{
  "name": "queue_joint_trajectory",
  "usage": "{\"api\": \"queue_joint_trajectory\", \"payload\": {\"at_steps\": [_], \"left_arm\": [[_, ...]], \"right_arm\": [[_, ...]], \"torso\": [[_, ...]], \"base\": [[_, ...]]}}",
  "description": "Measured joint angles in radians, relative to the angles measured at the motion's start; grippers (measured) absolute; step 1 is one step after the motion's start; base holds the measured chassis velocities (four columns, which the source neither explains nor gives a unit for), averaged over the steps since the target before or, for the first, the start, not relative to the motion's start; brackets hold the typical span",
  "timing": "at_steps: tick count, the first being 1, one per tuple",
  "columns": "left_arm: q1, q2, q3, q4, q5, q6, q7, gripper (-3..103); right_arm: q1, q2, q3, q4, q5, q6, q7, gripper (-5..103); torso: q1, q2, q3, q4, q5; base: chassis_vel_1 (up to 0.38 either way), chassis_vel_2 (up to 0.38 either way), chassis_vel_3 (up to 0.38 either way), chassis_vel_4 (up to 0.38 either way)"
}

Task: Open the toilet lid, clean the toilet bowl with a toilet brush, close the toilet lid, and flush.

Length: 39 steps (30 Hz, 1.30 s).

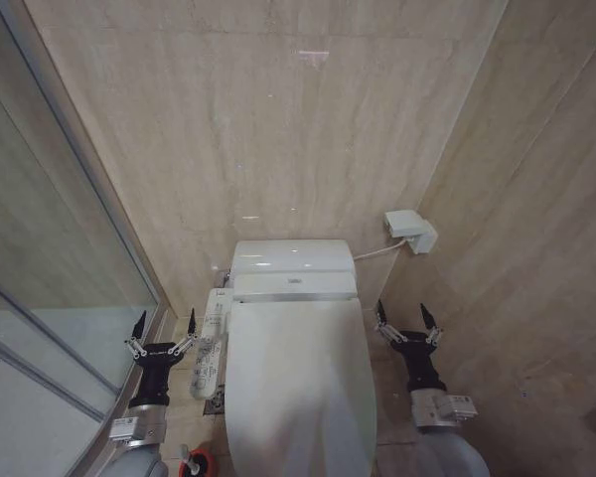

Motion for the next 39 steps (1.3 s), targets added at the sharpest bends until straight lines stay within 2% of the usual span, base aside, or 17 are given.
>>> {"api": "queue_joint_trajectory", "payload": {"at_steps": [11,15,17,23,27,32,39], "left_arm": [[-0.026,0.010,-0.019,0.024,-0.005,0.001,-0.003,100],[-0.055,0.022,-0.080,0.071,-0.019,-0.001,-0.014,100],[-0.080,0.037,-0.124,0.133,-0.030,-0.009,-0.023,100],[-0.134,0.080,-0.148,0.253,-0.090,-0.006,-0.016,100],[-0.198,0.128,-0.097,0.319,-0.173,0.019,0.029,100],[-0.259,0.161,-0.043,0.377,-0.185,0.020,0.056,100],[-0.433,0.252,0.120,0.509,-0.189,-0.018,0.101,100]], "right_arm": [[-0.001,0.000,0.000,0.000,0.000,0.000,0.000,100],[0.000,0.000,0.000,0.000,0.000,0.000,0.000,100],[0.000,0.000,0.000,0.000,0.000,0.000,0.000,100],[-0.001,0.000,0.000,0.000,0.000,0.000,0.000,100],[0.000,0.000,0.000,0.000,0.000,0.000,0.000,100],[0.000,0.000,0.000,0.000,0.000,0.000,0.000,100],[0.000,0.000,0.000,0.000,0.000,0.000,0.000,100]], "torso": [[-0.001,0.000,0.000,-0.0001,0.0000],[0.000,0.000,0.000,0.0001,0.0000],[0.000,0.000,0.000,0.0002,-0.0001],[0.000,0.000,0.000,0.0001,-0.0003],[0.000,0.000,0.000,0.0000,-0.0003],[0.000,0.000,0.000,-0.0003,-0.0002],[0.000,0.000,0.000,0.0000,0.0000]], "base": [[-0.017,0.013,0.012,-0.011],[-0.048,0.050,0.066,-0.027],[-0.026,0.019,0.013,-0.025],[0.000,0.000,0.000,0.000],[0.000,0.000,0.000,0.000],[0.000,0.000,0.000,0.000],[0.000,0.000,0.000,0.000]]}}
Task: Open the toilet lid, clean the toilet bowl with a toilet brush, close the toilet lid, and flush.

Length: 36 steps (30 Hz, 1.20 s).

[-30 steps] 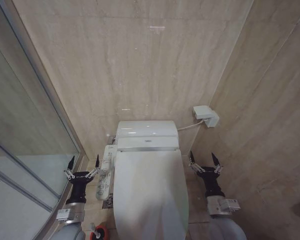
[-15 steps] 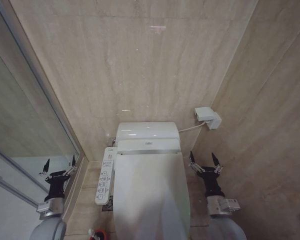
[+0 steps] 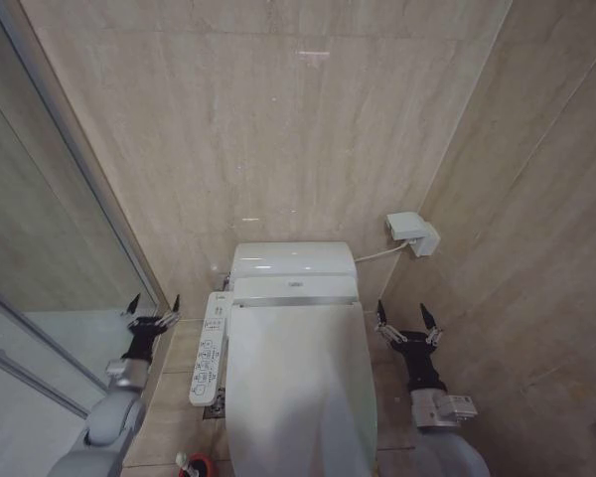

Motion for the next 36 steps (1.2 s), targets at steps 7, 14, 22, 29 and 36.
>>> {"api": "queue_joint_trajectory", "payload": {"at_steps": [7,14,22,29,36], "left_arm": [[-0.111,0.047,0.100,0.089,0.005,-0.016,0.021,100],[-0.198,0.084,0.175,0.202,0.026,-0.054,0.052,101],[-0.255,0.094,0.194,0.318,0.088,-0.105,0.134,81],[-0.298,0.080,0.222,0.402,0.160,-0.160,0.186,54],[-0.350,0.054,0.252,0.471,0.237,-0.205,0.197,27]], "right_arm": [[0.000,0.000,0.000,0.000,0.000,0.000,0.000,100],[0.000,0.000,0.000,0.000,0.000,0.000,0.000,100],[0.000,0.000,0.000,0.000,0.000,0.000,0.000,100],[0.000,0.000,0.000,0.000,0.000,0.000,0.000,100],[0.000,0.000,0.000,0.000,0.000,0.000,0.000,100]], "torso": [[0.000,0.000,0.000,0.0000,0.0000],[0.000,0.000,0.000,0.0001,0.0000],[0.000,0.000,0.000,0.0003,0.0000],[0.000,0.000,0.000,-0.0001,0.0000],[0.000,0.000,0.000,0.0000,0.0001]], "base": [[0.000,0.000,0.000,0.000],[0.000,0.000,0.000,0.000],[0.000,0.000,0.000,0.000],[0.000,0.000,0.000,0.000],[0.000,0.000,0.000,0.000]]}}
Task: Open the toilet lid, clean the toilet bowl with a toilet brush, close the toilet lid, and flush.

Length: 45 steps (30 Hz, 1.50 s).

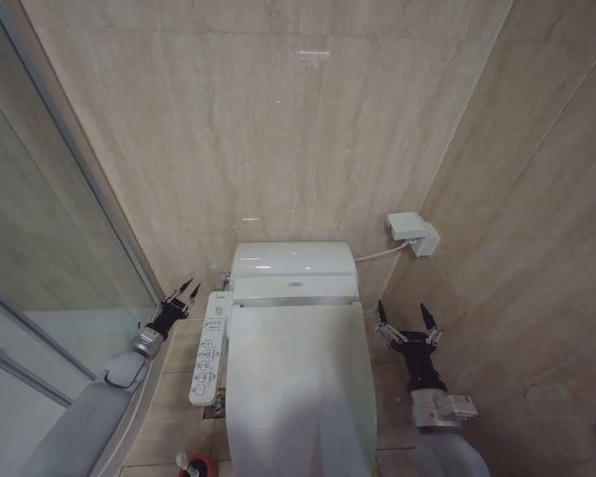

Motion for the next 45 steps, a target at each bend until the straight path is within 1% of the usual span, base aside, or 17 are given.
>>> {"api": "queue_joint_trajectory", "payload": {"at_steps": [4,5,9,13,14,16,24,27,28,35,40,42,44,45], "left_arm": [[-0.030,-0.006,0.032,0.034,0.021,-0.018,0.006,27],[-0.038,-0.008,0.041,0.045,0.029,-0.025,0.008,2],[-0.063,-0.016,0.072,0.072,0.056,-0.043,0.017,2],[-0.074,-0.023,0.083,0.087,0.077,-0.050,0.018,2],[-0.081,-0.027,0.085,0.097,0.092,-0.056,0.018,0],[-0.100,-0.034,0.091,0.121,0.128,-0.075,0.018,0],[-0.121,-0.039,0.106,0.140,0.142,-0.083,0.023,0],[-0.109,-0.037,0.098,0.111,0.147,-0.081,0.023,0],[-0.101,-0.036,0.099,0.093,0.147,-0.079,0.023,0],[-0.075,-0.034,0.084,0.070,0.155,-0.070,0.024,0],[-0.059,-0.034,0.076,0.071,0.155,-0.069,0.023,0],[-0.050,-0.037,0.074,0.080,0.157,-0.068,0.024,0],[-0.046,-0.039,0.075,0.084,0.158,-0.068,0.026,0],[-0.045,-0.040,0.075,0.089,0.158,-0.068,0.027,0]], "right_arm": [[0.000,0.000,0.000,0.000,0.000,0.000,0.000,100],[0.000,0.000,0.000,0.000,0.000,0.000,0.000,100],[0.000,0.000,0.000,0.000,0.000,0.000,0.000,100],[0.000,0.000,0.000,0.000,0.000,0.000,0.000,100],[0.000,0.000,0.000,0.000,0.000,0.000,0.000,100],[0.000,0.000,0.000,0.000,0.000,0.000,0.000,100],[0.000,0.000,0.000,0.000,0.000,0.000,0.000,100],[0.000,0.000,0.000,0.000,0.000,0.000,0.000,100],[0.000,0.000,0.000,0.000,0.000,0.000,0.000,100],[0.000,0.000,0.000,0.000,0.000,0.000,0.000,100],[0.000,0.000,0.000,0.000,0.000,0.000,0.000,100],[0.000,0.000,0.000,0.000,0.000,0.000,0.000,100],[0.000,0.000,0.000,0.000,0.000,0.000,0.000,100],[0.000,0.000,0.000,0.000,0.000,0.000,0.000,100]], "torso": [[0.000,0.000,0.000,0.0000,0.0000],[0.000,0.000,0.000,0.0000,0.0001],[0.000,0.000,0.000,0.0000,0.0000],[0.000,0.000,0.000,0.0001,0.0001],[0.000,0.000,0.000,0.0001,-0.0001],[0.000,0.000,0.000,0.0003,0.0002],[0.000,0.000,0.000,0.0004,0.0002],[0.000,0.000,0.000,0.0005,0.0003],[0.000,0.000,0.000,-0.0005,0.0001],[0.000,0.000,0.000,0.0001,0.0001],[0.000,0.000,0.000,-0.0001,0.0003],[0.000,0.000,0.000,0.0003,0.0000],[0.000,0.000,0.000,0.0001,-0.0002],[0.000,0.000,0.000,-0.0004,-0.0012]], "base": [[0.000,0.000,0.000,0.000],[0.000,0.000,0.000,0.000],[0.000,0.000,0.000,0.000],[0.000,0.000,0.000,0.000],[0.000,0.000,0.000,0.000],[0.000,0.000,0.000,0.000],[0.000,0.000,0.000,0.000],[0.000,0.000,0.000,0.000],[0.000,0.000,0.000,0.000],[0.000,0.000,0.000,0.000],[0.000,0.000,0.000,0.000],[0.000,0.000,0.000,0.000],[0.000,0.000,0.000,0.000],[0.000,0.000,0.000,0.000]]}}
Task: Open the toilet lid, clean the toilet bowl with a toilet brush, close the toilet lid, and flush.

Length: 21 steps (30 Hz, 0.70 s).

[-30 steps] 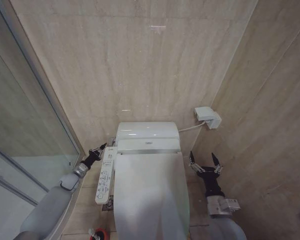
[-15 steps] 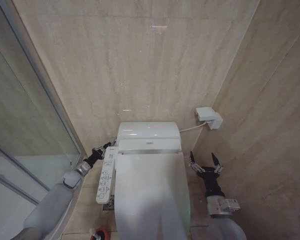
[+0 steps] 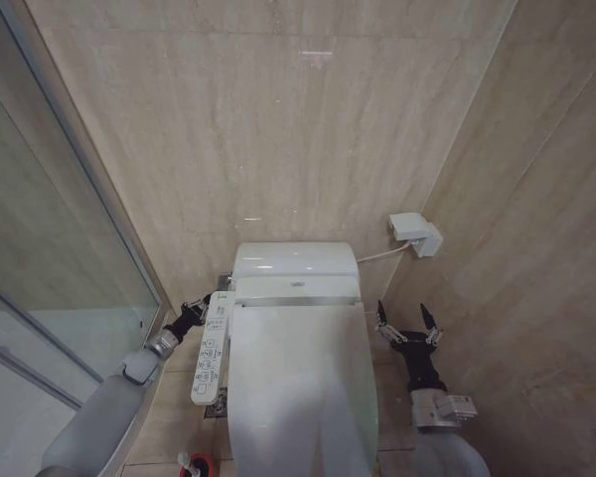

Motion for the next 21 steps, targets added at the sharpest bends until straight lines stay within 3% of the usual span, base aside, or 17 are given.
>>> {"api": "queue_joint_trajectory", "payload": {"at_steps": [12,21], "left_arm": [[-0.023,-0.012,-0.008,0.026,0.002,0.000,-0.004,0],[0.062,0.012,-0.070,-0.057,0.027,0.109,-0.121,0]], "right_arm": [[0.000,0.000,0.000,0.000,0.000,0.000,0.000,100],[0.000,0.000,0.000,0.000,0.000,0.000,0.000,100]], "torso": [[0.000,0.000,0.000,0.0003,0.0012],[0.000,0.000,0.000,0.0008,0.0010]], "base": [[0.000,0.000,0.000,0.000],[0.000,0.000,0.000,0.000]]}}
